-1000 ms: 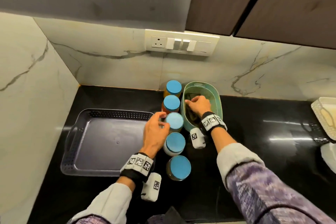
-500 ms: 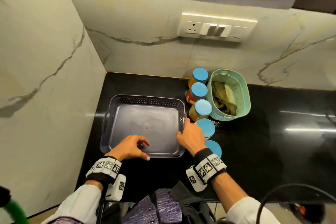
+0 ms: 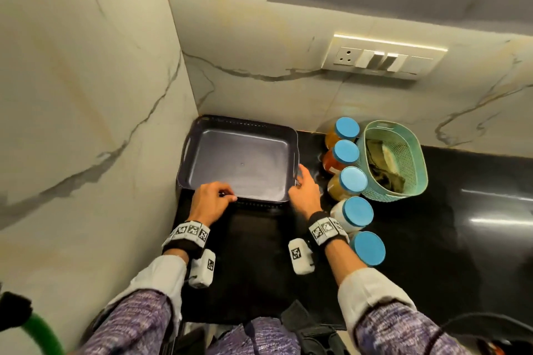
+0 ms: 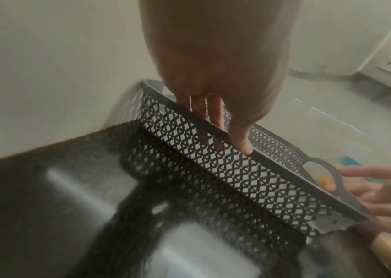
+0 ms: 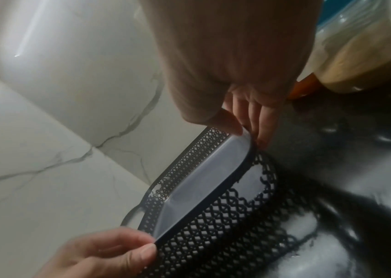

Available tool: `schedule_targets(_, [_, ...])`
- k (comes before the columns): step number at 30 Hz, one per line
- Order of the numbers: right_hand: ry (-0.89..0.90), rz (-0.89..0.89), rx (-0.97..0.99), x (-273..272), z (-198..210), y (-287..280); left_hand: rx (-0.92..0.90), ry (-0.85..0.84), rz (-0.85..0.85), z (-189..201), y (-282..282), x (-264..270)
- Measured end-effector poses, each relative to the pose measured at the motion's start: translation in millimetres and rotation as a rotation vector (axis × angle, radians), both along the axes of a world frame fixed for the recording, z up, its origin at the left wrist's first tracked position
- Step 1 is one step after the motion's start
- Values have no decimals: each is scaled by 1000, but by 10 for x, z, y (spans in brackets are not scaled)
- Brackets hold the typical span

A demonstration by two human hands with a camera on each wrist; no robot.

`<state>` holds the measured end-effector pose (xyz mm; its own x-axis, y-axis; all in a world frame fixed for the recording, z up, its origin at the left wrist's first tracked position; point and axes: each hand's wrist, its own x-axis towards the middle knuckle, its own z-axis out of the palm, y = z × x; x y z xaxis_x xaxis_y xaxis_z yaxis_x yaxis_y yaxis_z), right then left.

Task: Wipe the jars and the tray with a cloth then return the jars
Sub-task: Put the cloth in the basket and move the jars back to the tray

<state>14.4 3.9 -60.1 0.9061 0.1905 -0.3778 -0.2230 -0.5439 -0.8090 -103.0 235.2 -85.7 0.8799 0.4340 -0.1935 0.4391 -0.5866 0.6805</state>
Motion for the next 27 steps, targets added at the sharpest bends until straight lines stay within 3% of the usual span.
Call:
schedule_targets(9, [80, 57, -6, 279, 55, 80, 35, -65, 70, -56, 69, 268])
schedule_targets(14, [-41, -2, 21, 119, 145, -228, 156, -167, 48, 61, -114, 210])
schedule_targets(17, [-187, -66, 21, -21, 222, -745, 182, -295, -47, 147, -466, 253])
schedule_targets(22, [-269, -256, -70, -168, 369, -1839, 11, -362, -297, 333, -1446, 487])
schedule_targets(27, [-277, -43, -287, -388, 386, -2411, -21, -299, -578, 482, -2336, 733])
